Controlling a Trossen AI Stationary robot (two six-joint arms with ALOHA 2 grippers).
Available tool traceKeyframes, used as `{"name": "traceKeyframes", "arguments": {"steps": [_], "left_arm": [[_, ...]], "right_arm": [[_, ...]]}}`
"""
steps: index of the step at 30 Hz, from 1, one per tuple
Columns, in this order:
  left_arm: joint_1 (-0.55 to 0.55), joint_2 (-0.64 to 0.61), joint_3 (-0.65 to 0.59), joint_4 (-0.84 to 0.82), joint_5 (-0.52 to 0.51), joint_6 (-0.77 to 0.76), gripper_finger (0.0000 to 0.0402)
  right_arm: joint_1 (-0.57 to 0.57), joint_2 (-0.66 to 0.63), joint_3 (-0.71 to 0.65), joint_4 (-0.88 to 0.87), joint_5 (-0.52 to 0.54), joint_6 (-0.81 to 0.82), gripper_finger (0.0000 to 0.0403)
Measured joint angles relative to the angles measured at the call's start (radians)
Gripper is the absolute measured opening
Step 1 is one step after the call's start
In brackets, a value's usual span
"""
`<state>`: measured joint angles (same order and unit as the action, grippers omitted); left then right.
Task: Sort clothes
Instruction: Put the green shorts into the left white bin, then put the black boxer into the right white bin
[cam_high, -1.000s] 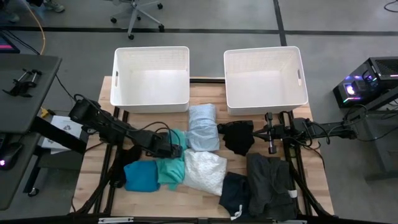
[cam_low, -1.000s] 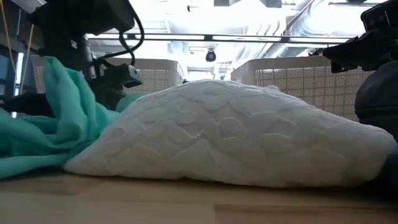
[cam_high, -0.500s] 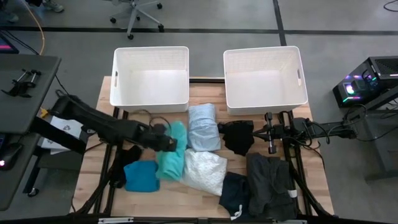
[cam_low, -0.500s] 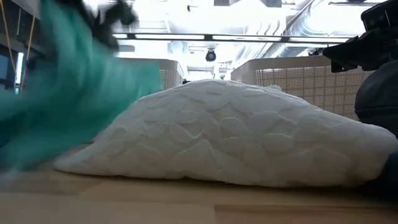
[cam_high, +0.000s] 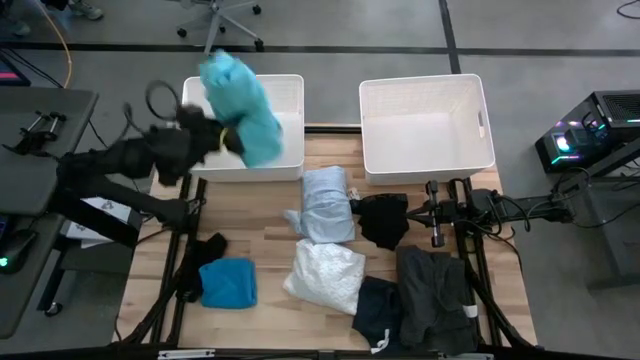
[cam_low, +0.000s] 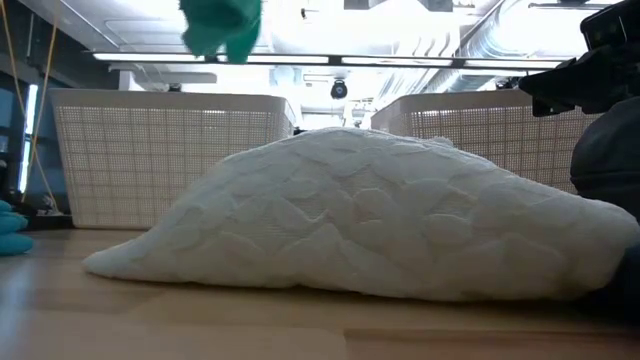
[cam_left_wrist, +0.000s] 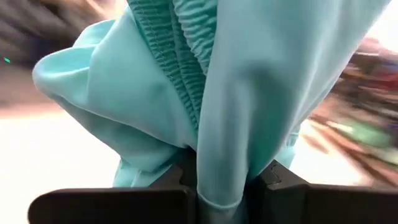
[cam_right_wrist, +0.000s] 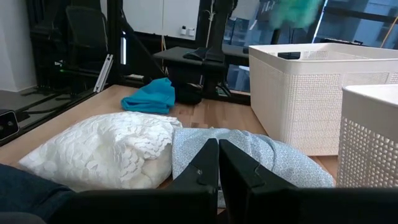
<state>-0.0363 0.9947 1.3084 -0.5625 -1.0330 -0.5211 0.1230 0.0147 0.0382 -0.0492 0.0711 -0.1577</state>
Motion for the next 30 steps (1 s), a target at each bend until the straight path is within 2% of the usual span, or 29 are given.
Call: {"name": "traceKeyframes", "arguments": {"steps": [2, 4, 8, 13, 17, 21, 26, 30], "left_arm": [[0.107, 0.001, 0.013, 0.000, 0.005, 0.138, 0.0035], [0.215, 0.006, 0.013, -0.026, 0.084, 0.220, 0.0036], [0.408, 0.053, 0.012, -0.182, 0.323, 0.235, 0.0036], [0.573, 0.183, 0.011, -0.389, 0.503, 0.191, 0.0039], [0.635, 0.285, 0.011, -0.458, 0.608, 0.144, 0.0062], [0.679, 0.357, 0.011, -0.459, 0.684, 0.139, 0.0119], [0.723, 0.396, 0.012, -0.459, 0.793, 0.138, 0.0194], [0.732, 0.387, 0.012, -0.459, 0.842, 0.138, 0.0223]], "right_arm": [[0.000, 0.000, 0.000, 0.000, 0.000, 0.000, 0.0000], [0.000, 0.000, 0.000, 0.000, 0.000, 0.000, 0.0000], [0.000, 0.000, 0.000, 0.000, 0.000, 0.000, 0.0000], [0.000, 0.000, 0.000, 0.000, 0.000, 0.000, 0.0000], [0.000, 0.000, 0.000, 0.000, 0.000, 0.000, 0.0000], [0.000, 0.000, 0.000, 0.000, 0.000, 0.000, 0.0000], [0.000, 0.000, 0.000, 0.000, 0.000, 0.000, 0.0000], [0.000, 0.000, 0.000, 0.000, 0.000, 0.000, 0.0000]]}}
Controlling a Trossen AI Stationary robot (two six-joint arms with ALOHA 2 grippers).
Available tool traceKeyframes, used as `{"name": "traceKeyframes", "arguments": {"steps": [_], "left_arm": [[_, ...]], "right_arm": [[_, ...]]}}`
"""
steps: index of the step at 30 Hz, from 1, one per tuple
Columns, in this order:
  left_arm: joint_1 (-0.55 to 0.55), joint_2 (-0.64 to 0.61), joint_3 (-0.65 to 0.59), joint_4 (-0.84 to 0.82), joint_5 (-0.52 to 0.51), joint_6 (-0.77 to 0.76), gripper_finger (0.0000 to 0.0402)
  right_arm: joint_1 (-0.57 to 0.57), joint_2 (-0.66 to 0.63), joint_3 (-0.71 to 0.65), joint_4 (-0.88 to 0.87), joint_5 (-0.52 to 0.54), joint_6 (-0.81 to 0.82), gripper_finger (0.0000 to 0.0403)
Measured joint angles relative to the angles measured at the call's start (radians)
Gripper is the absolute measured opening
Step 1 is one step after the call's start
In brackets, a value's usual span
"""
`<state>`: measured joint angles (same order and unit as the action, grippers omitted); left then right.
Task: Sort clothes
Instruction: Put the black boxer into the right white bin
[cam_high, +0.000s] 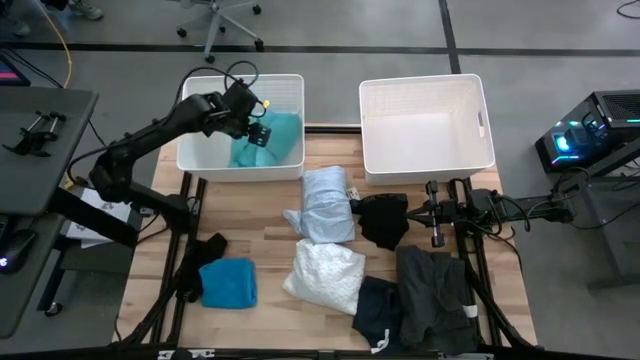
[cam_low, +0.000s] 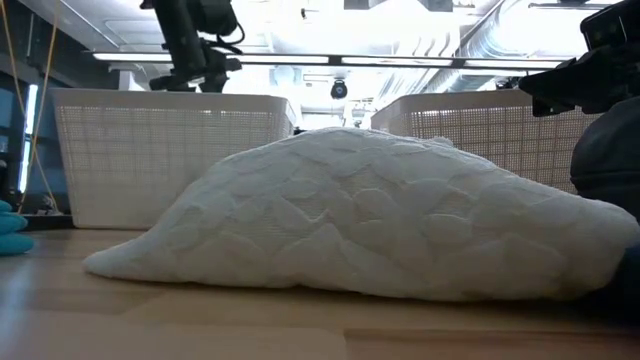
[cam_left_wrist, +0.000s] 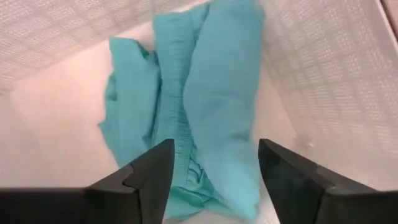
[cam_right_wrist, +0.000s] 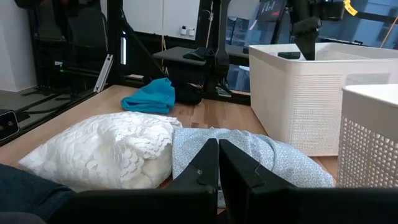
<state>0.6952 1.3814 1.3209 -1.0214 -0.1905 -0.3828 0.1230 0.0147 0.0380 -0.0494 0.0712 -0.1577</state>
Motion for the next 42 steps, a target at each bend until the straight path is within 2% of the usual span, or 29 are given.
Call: {"name": "traceKeyframes", "arguments": {"steps": [7, 16, 24, 30, 38, 40, 42], "left_arm": [[-0.037, -0.102, 0.000, 0.047, 0.035, -0.033, 0.0222], [-0.190, -0.243, 0.002, 0.299, 0.058, -0.085, 0.0203], [-0.335, -0.249, 0.002, 0.503, 0.056, -0.008, 0.0201], [-0.391, -0.236, 0.002, 0.566, 0.051, -0.009, 0.0201], [-0.428, -0.234, 0.002, 0.579, 0.028, -0.034, 0.0201], [-0.432, -0.234, 0.002, 0.579, 0.018, -0.044, 0.0201], [-0.435, -0.234, 0.002, 0.579, 0.016, -0.060, 0.0201]], "right_arm": [[0.000, 0.000, 0.000, 0.000, 0.000, 0.000, 0.0000], [0.000, 0.000, 0.000, 0.000, 0.000, 0.000, 0.0000], [0.000, 0.000, 0.000, 0.000, 0.003, -0.004, 0.0000], [0.000, 0.000, 0.000, 0.001, 0.026, -0.005, 0.0000], [0.000, 0.000, 0.000, 0.012, 0.059, -0.200, 0.0000], [0.000, 0.000, 0.000, 0.032, 0.025, -0.165, 0.0000], [0.001, 0.000, 0.000, 0.093, -0.055, 0.002, 0.0000]]}}
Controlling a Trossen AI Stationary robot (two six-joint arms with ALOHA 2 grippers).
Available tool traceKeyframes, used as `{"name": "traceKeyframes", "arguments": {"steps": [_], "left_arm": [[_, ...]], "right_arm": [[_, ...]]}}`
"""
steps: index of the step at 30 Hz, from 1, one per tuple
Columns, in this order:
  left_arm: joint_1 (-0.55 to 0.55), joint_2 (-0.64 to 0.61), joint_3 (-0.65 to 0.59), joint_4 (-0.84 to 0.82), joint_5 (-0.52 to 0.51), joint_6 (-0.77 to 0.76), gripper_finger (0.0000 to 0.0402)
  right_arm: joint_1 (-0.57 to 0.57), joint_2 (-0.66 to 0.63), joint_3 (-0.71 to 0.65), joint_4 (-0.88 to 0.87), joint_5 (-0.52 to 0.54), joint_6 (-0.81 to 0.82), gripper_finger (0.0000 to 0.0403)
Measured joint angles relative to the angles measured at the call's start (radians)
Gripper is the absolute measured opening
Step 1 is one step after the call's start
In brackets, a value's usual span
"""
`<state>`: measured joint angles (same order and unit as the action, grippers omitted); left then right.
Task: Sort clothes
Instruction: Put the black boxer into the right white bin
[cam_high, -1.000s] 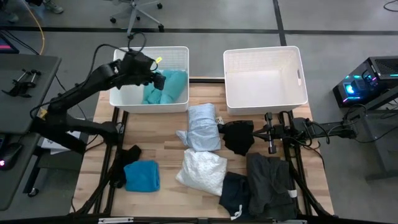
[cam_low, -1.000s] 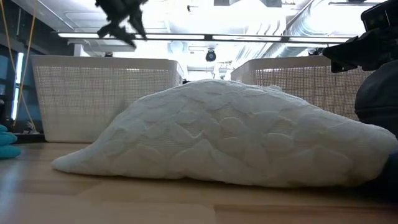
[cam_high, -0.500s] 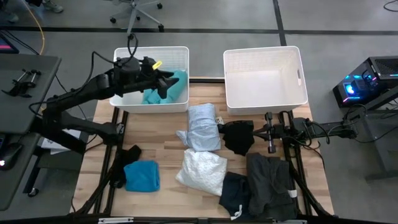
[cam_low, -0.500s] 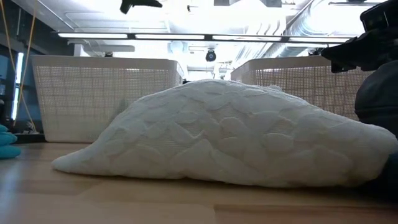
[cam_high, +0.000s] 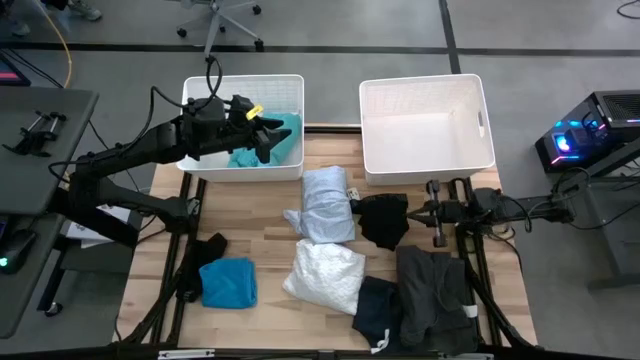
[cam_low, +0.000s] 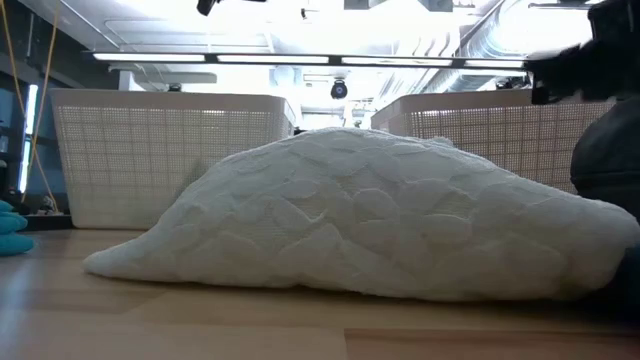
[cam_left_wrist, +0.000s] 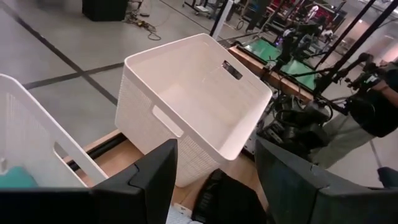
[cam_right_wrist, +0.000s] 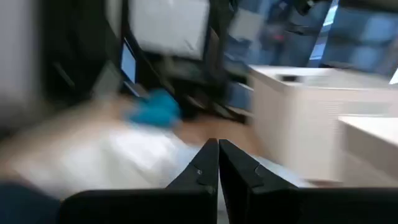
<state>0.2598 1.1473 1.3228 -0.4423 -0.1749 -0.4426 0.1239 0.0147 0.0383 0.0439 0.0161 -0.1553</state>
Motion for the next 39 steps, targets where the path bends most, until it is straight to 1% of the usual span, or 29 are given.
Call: {"name": "traceKeyframes", "arguments": {"steps": [2, 5, 8, 10, 13, 16, 18, 21, 23, 24, 26, 28, 30, 32, 34, 37, 39], "left_arm": [[-0.004, 0.000, 0.000, 0.000, 0.000, -0.002, 0.0201], [-0.014, 0.000, 0.000, 0.000, -0.003, -0.012, 0.0201], [-0.021, 0.000, 0.000, -0.001, -0.019, -0.028, 0.0201], [-0.024, 0.000, -0.001, -0.001, -0.020, -0.028, 0.0201], [-0.026, 0.000, -0.001, -0.001, -0.020, -0.041, 0.0201], [-0.026, 0.000, -0.001, -0.001, -0.020, -0.054, 0.0201], [-0.026, 0.000, -0.001, -0.001, -0.020, -0.054, 0.0201], [-0.030, 0.000, -0.001, -0.008, -0.018, -0.047, 0.0201], [-0.033, 0.000, -0.001, -0.008, -0.017, -0.016, 0.0201], [-0.033, 0.000, -0.001, -0.008, -0.015, 0.005, 0.0201], [-0.033, 0.000, -0.001, -0.009, -0.014, 0.039, 0.0201], [-0.032, 0.000, -0.001, -0.011, 0.006, 0.069, 0.0201], [-0.032, -0.001, -0.001, -0.014, 0.033, 0.098, 0.0201], [-0.033, -0.002, -0.001, -0.018, 0.061, 0.121, 0.0201], [-0.033, -0.002, -0.001, -0.034, 0.083, 0.149, 0.0201], [-0.033, -0.002, -0.001, -0.066, 0.089, 0.190, 0.0201], [-0.033, -0.002, -0.001, -0.086, 0.089, 0.191, 0.0201]], "right_arm": [[0.001, 0.006, 0.000, 0.080, -0.021, 0.163, 0.0000], [0.000, 0.007, 0.000, 0.193, -0.005, 0.456, 0.0000], [0.000, 0.006, 0.000, 0.257, 0.001, 0.725, 0.0000], [0.001, 0.006, 0.000, 0.267, -0.010, 0.834, 0.0000], [0.001, 0.014, 0.000, 0.272, -0.014, 0.957, 0.0000], [0.001, 0.040, 0.000, 0.294, -0.022, 1.040, 0.0000], [0.001, 0.073, 0.007, 0.322, -0.047, 1.096, 0.0000], [0.018, 0.155, 0.069, 0.339, -0.085, 1.117, 0.0000], [0.051, 0.235, 0.140, 0.335, -0.086, 1.068, 0.0000], [0.068, 0.281, 0.183, 0.309, -0.077, 1.031, 0.0000], [0.099, 0.372, 0.272, 0.191, -0.028, 0.976, 0.0000], [0.117, 0.468, 0.376, 0.025, 0.026, 0.943, 0.0000], [0.126, 0.562, 0.473, -0.156, 0.049, 0.936, 0.0000], [0.128, 0.653, 0.550, -0.268, 0.057, 0.995, 0.0000], [0.128, 0.730, 0.607, -0.324, 0.063, 1.110, 0.0000], [0.128, 0.824, 0.659, -0.344, 0.048, 1.242, 0.0000], [0.123, 0.877, 0.683, -0.340, 0.033, 1.254, 0.0000]]}}
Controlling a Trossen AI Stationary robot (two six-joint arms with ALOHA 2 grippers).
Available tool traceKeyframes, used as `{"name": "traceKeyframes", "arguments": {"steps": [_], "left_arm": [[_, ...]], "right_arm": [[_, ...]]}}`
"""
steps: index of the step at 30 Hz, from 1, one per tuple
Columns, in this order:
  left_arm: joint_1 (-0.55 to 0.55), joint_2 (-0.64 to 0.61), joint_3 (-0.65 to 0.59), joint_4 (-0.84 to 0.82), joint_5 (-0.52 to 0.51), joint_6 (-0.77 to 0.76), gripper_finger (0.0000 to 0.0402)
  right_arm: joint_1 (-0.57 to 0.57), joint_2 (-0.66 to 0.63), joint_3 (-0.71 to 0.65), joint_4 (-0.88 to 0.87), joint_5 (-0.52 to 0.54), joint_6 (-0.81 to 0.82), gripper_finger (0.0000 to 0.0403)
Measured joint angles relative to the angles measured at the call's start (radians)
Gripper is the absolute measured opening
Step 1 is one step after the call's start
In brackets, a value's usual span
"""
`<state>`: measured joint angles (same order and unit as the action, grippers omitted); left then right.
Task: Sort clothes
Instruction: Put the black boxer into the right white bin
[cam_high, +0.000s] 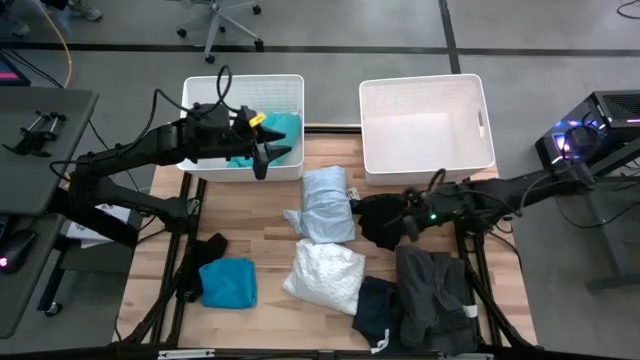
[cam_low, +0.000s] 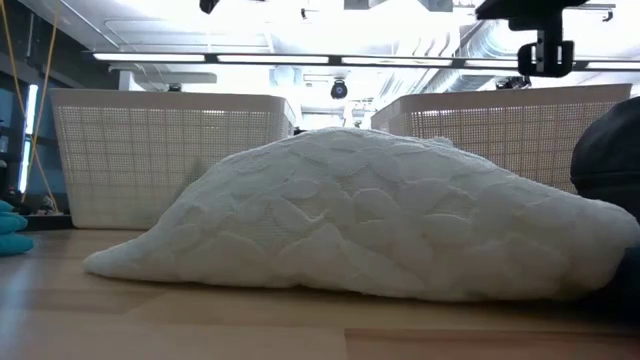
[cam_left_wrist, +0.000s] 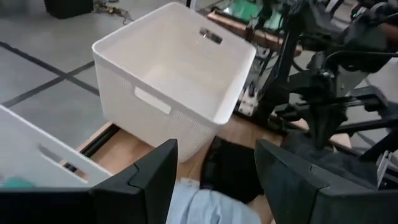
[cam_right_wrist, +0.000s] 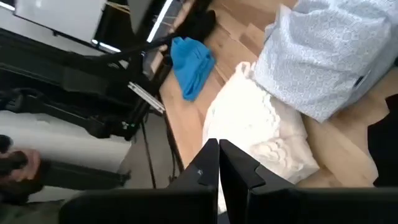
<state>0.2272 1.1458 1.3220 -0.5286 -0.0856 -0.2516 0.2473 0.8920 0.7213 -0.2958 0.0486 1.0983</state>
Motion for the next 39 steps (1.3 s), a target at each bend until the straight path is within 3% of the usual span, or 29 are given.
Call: {"name": "traceKeyframes", "arguments": {"steps": [8, 13, 18, 21, 24, 26, 33, 39], "left_arm": [[0.000, 0.000, 0.000, -0.027, -0.002, -0.006, 0.0201], [0.000, 0.000, 0.000, -0.027, -0.005, -0.026, 0.0201], [0.000, 0.000, 0.000, -0.027, -0.017, -0.038, 0.0201], [0.000, 0.001, 0.000, -0.027, -0.035, -0.058, 0.0201], [0.000, 0.001, 0.000, -0.027, -0.036, -0.059, 0.0201], [0.000, 0.001, 0.000, -0.027, -0.036, -0.060, 0.0201], [0.000, 0.001, 0.000, -0.028, -0.036, -0.081, 0.0201], [0.000, 0.001, 0.000, -0.029, -0.036, -0.085, 0.0201]], "right_arm": [[-0.021, 0.123, 0.026, -0.018, -0.066, 0.012, 0.0000], [-0.030, 0.170, 0.026, -0.152, 0.004, 0.093, 0.0000], [-0.041, 0.234, 0.026, -0.259, 0.005, -0.042, 0.0012], [-0.066, 0.268, 0.026, -0.267, -0.043, -0.167, 0.0047], [-0.084, 0.298, 0.026, -0.254, -0.137, -0.348, 0.0101], [-0.085, 0.315, 0.027, -0.278, -0.143, -0.406, 0.0139], [-0.085, 0.394, 0.027, -0.390, -0.044, -0.449, 0.0247], [-0.092, 0.450, 0.027, -0.393, 0.074, -0.445, 0.0262]]}}
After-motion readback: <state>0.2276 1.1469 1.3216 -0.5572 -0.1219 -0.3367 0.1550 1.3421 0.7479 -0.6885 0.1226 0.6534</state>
